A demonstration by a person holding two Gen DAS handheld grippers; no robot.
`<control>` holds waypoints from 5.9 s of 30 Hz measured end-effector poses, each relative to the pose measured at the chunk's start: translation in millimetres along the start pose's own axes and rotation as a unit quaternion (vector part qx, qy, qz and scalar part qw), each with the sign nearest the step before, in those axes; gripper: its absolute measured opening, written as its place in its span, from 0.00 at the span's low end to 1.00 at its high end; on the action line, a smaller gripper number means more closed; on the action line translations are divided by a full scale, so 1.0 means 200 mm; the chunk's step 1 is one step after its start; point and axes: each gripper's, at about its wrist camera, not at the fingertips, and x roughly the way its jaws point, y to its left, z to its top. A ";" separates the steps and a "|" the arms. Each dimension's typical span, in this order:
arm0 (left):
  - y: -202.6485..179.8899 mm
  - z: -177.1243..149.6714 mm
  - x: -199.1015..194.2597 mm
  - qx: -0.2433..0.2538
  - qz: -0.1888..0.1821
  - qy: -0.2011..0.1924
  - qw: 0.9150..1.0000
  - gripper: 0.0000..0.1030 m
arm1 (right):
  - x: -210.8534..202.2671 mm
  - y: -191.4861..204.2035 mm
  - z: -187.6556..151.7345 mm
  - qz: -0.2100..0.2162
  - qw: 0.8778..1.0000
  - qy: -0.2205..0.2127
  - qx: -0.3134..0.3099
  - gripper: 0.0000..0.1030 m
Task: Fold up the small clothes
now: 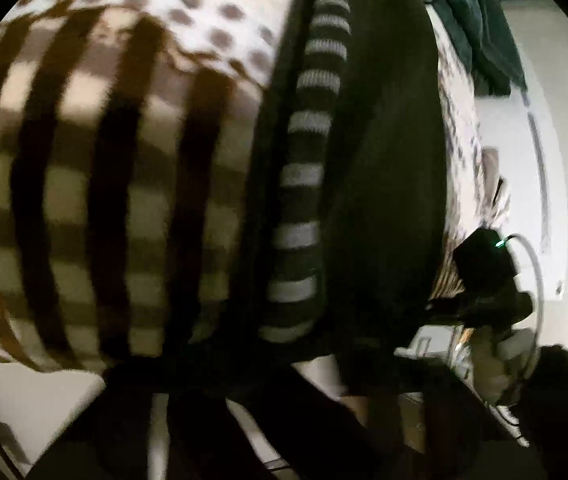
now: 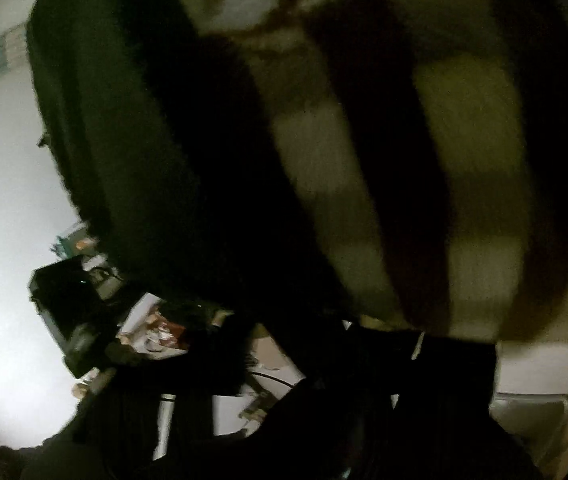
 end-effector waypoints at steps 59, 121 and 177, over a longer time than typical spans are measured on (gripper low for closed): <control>-0.50 2.10 -0.20 -0.027 0.036 -0.154 0.987 0.11 | -0.99 1.48 1.95 0.054 0.971 -0.228 -0.035 0.12; -0.20 1.33 -0.32 -0.102 -0.024 -0.089 0.990 0.65 | -0.55 0.57 1.02 0.058 0.990 -0.093 0.088 0.55; -0.14 0.93 -0.30 -0.054 0.033 -0.254 0.965 0.27 | 0.14 2.61 1.56 -0.319 0.833 -0.016 -0.451 0.00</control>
